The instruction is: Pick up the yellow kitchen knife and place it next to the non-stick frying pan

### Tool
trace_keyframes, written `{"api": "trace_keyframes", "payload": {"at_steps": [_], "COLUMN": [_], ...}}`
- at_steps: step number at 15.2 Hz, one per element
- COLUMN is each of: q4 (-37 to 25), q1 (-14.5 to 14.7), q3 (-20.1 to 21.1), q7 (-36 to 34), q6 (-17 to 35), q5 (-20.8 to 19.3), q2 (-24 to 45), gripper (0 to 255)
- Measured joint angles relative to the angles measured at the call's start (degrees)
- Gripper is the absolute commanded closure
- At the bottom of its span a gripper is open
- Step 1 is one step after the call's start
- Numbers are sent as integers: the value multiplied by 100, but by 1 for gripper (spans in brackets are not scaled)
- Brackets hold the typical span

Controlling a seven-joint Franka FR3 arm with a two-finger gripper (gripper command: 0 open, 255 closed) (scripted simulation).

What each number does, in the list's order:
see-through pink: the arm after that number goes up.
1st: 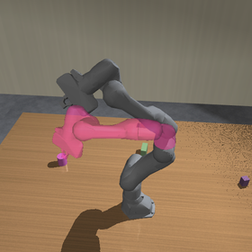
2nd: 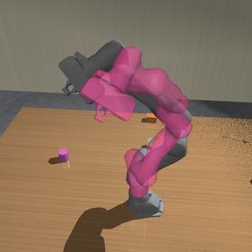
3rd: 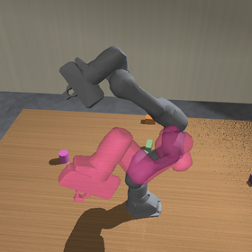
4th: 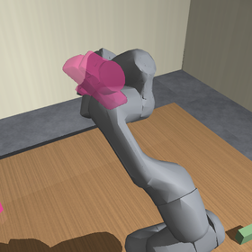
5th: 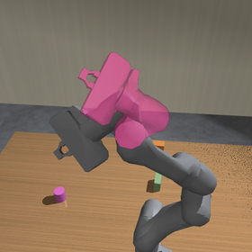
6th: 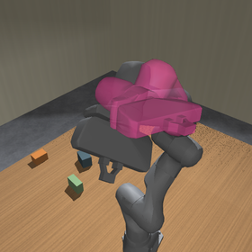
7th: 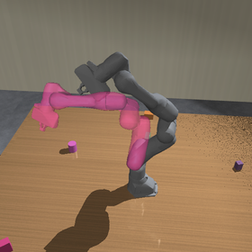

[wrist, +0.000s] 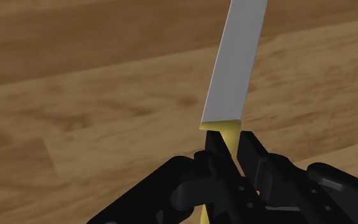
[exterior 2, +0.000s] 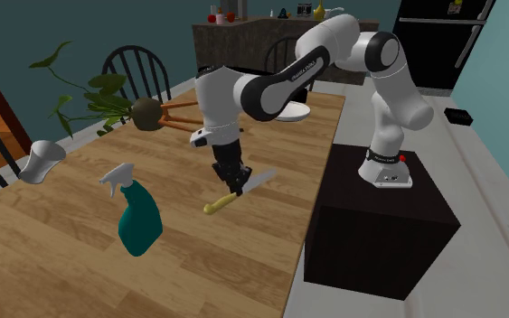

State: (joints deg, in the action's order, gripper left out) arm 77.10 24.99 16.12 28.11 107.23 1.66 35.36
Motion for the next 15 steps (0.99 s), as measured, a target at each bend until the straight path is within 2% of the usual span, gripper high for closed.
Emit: {"api": "trace_keyframes", "payload": {"at_steps": [15], "q4": [-938], "q1": [35], "q3": [30], "q7": [-107], "q6": [-1052], "q5": [13], "q2": [-127], "gripper": [255]}}
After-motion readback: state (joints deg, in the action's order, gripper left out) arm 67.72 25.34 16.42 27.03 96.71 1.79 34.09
